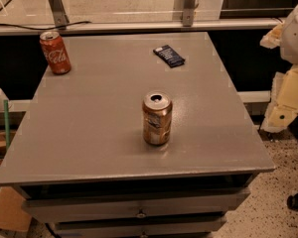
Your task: Pick coke can
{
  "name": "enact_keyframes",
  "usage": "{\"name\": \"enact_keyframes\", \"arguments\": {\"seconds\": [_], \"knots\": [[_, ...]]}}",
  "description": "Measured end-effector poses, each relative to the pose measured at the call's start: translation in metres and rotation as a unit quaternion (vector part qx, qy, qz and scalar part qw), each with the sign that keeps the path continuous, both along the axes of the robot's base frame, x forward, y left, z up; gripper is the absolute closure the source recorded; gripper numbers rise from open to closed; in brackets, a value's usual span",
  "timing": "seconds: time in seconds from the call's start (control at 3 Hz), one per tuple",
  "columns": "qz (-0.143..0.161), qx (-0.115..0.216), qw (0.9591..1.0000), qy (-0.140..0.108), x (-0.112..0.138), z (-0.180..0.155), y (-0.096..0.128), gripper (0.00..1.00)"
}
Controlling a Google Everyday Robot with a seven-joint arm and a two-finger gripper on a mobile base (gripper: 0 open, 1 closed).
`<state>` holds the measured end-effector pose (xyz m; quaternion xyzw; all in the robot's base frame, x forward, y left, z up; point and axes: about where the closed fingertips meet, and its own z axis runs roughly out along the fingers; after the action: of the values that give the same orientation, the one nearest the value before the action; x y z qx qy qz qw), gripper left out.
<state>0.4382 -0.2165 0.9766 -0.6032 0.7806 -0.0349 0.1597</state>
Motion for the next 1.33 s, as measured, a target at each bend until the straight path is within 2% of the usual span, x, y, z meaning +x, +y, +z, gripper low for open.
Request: {"name": "enact_keyframes", "arguments": {"seconds": [0.33,0.67,1.0,1.33], "knots": [[0.0,0.0,1.0,0.0,0.0,0.0,0.0,0.0],[0.015,0.004,0.9995,-0.027,0.008,0.005,0.022,0.0],[0.045,0.034,0.9961,-0.067,0.036,0.006,0.059,0.0],[0.088,0.072,0.9884,-0.101,0.071,0.005,0.103,0.0]]}}
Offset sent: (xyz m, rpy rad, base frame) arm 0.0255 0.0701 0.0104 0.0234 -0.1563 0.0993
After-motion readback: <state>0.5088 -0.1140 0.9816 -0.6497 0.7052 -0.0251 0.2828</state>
